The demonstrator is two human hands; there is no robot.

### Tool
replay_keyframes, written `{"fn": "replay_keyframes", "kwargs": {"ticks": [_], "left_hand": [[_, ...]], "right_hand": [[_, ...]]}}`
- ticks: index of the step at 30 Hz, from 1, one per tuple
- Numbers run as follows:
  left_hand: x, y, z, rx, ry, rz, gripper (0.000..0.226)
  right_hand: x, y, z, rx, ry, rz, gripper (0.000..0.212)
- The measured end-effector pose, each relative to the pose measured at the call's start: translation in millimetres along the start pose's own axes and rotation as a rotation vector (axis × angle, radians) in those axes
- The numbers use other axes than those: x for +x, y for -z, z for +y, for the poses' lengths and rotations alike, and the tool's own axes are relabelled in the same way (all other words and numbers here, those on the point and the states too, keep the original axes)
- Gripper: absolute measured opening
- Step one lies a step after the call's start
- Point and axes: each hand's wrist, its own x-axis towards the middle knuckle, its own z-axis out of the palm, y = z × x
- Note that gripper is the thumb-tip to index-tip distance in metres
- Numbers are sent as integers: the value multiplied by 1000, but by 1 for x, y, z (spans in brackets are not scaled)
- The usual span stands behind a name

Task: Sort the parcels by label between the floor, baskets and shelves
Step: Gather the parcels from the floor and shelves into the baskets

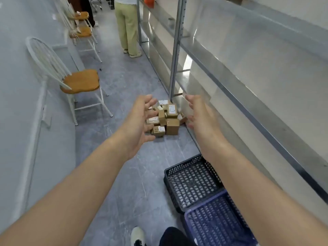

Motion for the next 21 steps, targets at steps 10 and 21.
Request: {"fn": "replay_keyframes", "kwargs": {"ticks": [10, 21], "left_hand": [[201, 7, 47, 71, 122, -74, 43], [439, -8, 69, 142, 302, -108, 49]], "right_hand": [[181, -20, 10, -18, -118, 113, 30], [397, -1, 33, -30, -293, 247, 30]]}}
